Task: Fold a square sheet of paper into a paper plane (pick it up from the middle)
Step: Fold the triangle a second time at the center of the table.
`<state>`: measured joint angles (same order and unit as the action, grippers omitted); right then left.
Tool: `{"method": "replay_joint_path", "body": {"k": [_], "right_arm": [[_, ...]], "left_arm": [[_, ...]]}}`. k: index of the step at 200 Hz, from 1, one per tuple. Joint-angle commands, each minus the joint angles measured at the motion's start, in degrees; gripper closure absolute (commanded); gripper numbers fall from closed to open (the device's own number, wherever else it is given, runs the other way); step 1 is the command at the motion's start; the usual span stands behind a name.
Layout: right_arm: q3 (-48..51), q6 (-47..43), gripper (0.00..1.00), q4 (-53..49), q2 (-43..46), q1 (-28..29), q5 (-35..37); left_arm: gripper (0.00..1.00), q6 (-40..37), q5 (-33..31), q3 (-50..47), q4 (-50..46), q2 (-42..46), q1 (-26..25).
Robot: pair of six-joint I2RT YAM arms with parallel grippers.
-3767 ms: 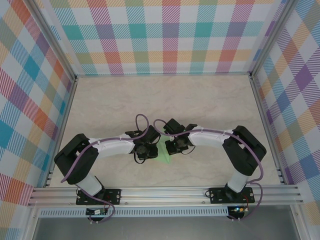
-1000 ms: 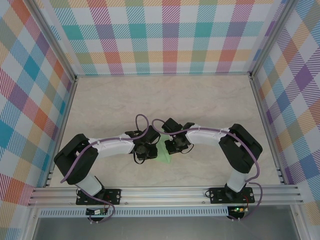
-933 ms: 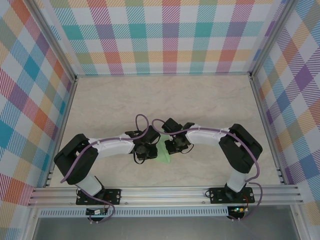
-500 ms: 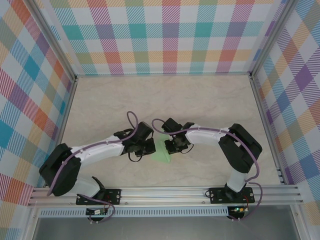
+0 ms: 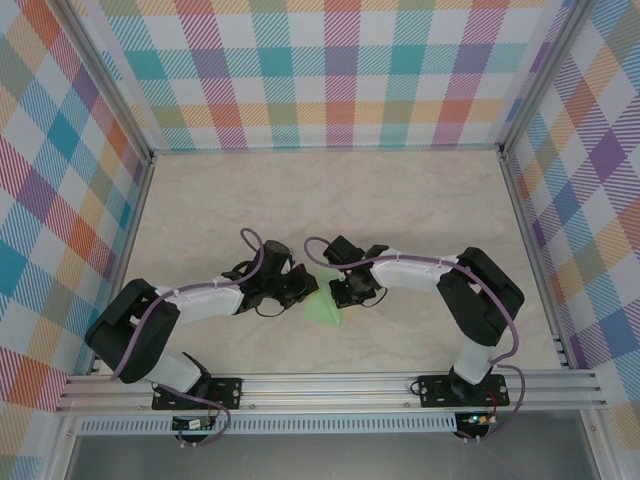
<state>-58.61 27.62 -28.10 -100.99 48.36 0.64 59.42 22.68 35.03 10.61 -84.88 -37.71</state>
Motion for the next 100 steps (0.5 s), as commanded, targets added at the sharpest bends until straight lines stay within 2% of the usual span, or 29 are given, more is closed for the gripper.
{"method": "replay_joint_path", "body": {"k": [1, 100], "right_arm": [[1.1, 0.4, 0.89, 0.3, -2.0, -0.3, 0.5], [0.9, 0.4, 0.88, 0.2, -2.4, -0.3, 0.5]], "left_arm": [[1.00, 1.9, 2.6, 0.0, 5.8, -2.0, 0.3], [1.00, 1.5, 5.4, 1.9, 9.5, -8.2, 0.2]]}}
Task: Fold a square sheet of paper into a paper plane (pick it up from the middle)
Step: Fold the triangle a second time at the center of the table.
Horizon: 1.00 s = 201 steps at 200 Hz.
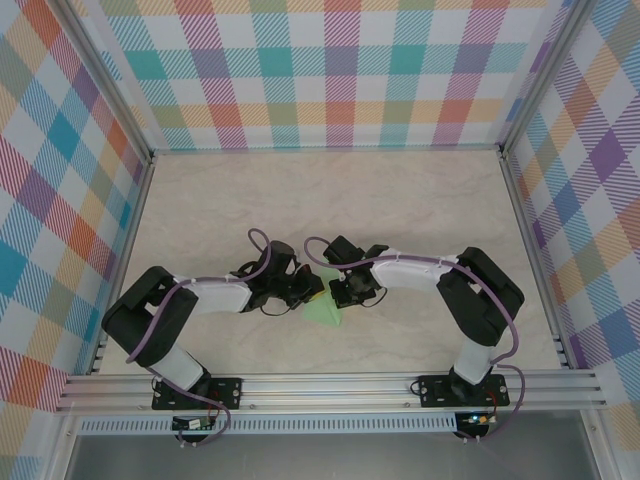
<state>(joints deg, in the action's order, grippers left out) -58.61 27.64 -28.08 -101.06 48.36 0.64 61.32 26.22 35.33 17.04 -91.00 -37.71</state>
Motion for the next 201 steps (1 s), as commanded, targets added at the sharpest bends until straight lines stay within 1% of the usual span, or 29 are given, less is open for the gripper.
{"method": "replay_joint_path", "body": {"k": [1, 19, 75, 105, 133, 145, 168, 185, 201], "right_arm": [[0.9, 0.4, 0.88, 0.2, -2.3, -0.3, 0.5], [0.7, 0.2, 0.88, -0.1, -2.5, -0.3, 0.9], [0.8, 0.1, 0.88, -0.3, -2.3, -0.2, 0.8], [-0.1, 0.5, 0.83, -0.3, -1.6, -0.3, 0.1], [-1.7, 1.5, 0.75, -1.5, 0.6, -0.3, -0.2], [-2.1, 2.3, 0.68, -2.6, 2.7, -0.4, 0.8], [-1.6, 4.8, 0.50, -4.0, 6.6, -1.1, 3.2], [-0.2, 7.4, 0.49, -3.6, 9.1, -1.5, 2.9], [1.9, 9.7, 0.48, -0.8, 11.7, -1.4, -0.1]], "left_arm": [[1.00, -0.4, 1.9, 1.6, 3.2, -2.2, 0.2], [1.00, -0.6, 2.4, 2.1, 3.7, -3.7, 0.2], [1.00, -1.4, -0.3, 1.3, 1.0, -7.7, 0.2], [1.00, -2.2, -1.8, 0.5, -0.6, -8.3, 0.2], [1.00, -2.5, -1.9, 0.2, -0.7, -8.5, 0.2], [1.00, -2.9, -1.9, 0.1, -0.9, -8.1, 0.2], [1.00, -3.5, -2.1, 0.3, -1.7, -7.8, 0.2], [1.00, -3.7, -1.9, 0.5, -1.8, -8.0, 0.2], [1.00, -3.8, -1.7, 0.5, -1.8, -8.0, 0.2]]}}
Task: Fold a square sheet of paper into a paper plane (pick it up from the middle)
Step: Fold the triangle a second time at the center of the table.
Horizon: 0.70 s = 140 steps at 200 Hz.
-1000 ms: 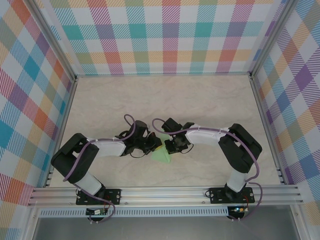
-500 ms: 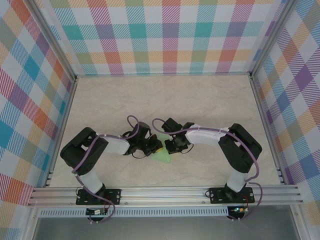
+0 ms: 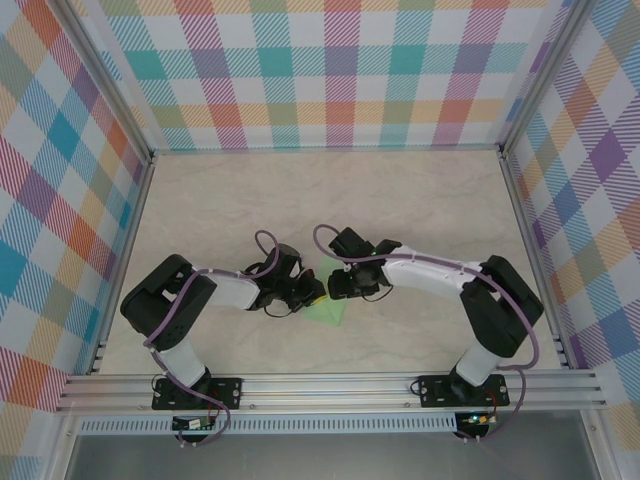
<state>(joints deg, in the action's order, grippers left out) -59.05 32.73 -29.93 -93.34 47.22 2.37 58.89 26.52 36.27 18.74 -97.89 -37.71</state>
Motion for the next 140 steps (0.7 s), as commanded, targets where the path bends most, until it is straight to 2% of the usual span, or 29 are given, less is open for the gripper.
{"method": "replay_joint_path", "body": {"k": [1, 12, 32, 60, 77, 140], "right_arm": [[2.6, 4.7, 0.48, 1.1, 4.1, -0.3, -2.5], [4.4, 6.2, 0.53, 4.8, 5.3, -0.3, -7.1], [8.3, 10.9, 0.73, 13.1, 6.2, -0.2, -14.6], [13.0, 18.1, 0.93, 23.8, 5.5, -0.3, -20.5], [13.8, 20.2, 0.96, 26.9, 3.8, -0.2, -22.3], [12.2, 21.8, 0.97, 27.6, -1.9, -0.2, -23.4]], "left_arm": [[1.00, -1.5, -2.0, -0.5, -3.5, -1.1, 0.2], [1.00, -1.5, -2.1, -0.4, -3.5, -1.2, 0.2], [1.00, -1.4, -1.9, -0.1, -3.4, -1.4, 0.2], [1.00, -1.7, -2.0, -0.1, -3.7, -1.2, 0.2], [1.00, -1.8, -1.8, -0.2, -3.6, -1.3, 0.2], [1.00, -1.8, -1.8, -0.2, -3.5, -1.3, 0.2]]}}
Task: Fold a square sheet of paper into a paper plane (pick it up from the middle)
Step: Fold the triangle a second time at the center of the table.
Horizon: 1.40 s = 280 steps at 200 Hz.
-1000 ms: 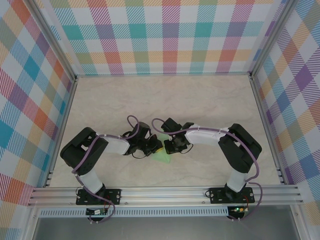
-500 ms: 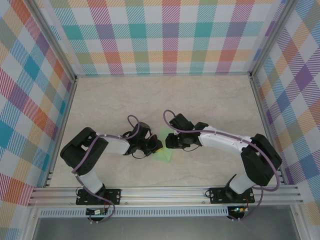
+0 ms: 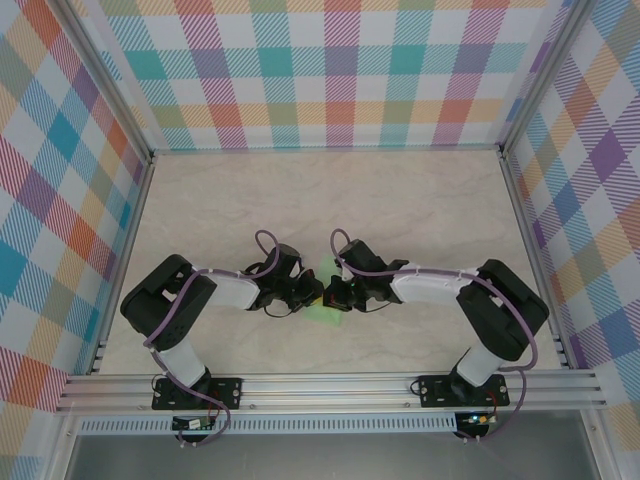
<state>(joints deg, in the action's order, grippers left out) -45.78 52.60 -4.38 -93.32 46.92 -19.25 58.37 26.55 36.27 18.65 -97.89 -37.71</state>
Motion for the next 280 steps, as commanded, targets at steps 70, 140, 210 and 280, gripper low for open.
{"method": "replay_joint_path", "body": {"k": [70, 140, 210, 280], "right_arm": [[-0.9, 2.5, 0.96, 3.1, -4.5, 0.1, -1.5], [1.9, 2.7, 0.95, 3.8, -5.8, 0.1, -0.7], [4.0, 4.2, 0.95, 5.3, -4.3, 0.0, -1.3], [6.8, 5.0, 0.95, 7.1, -2.0, 0.0, -0.8]], "left_arm": [[1.00, -1.4, -1.0, -0.5, -2.8, -1.8, 0.2], [1.00, -1.4, -0.2, -0.7, -2.6, -1.8, 0.1], [1.00, -1.2, -0.6, -1.1, -2.8, -1.7, 0.0], [1.00, -1.5, -0.4, -0.9, -3.0, -1.5, 0.0]]}}
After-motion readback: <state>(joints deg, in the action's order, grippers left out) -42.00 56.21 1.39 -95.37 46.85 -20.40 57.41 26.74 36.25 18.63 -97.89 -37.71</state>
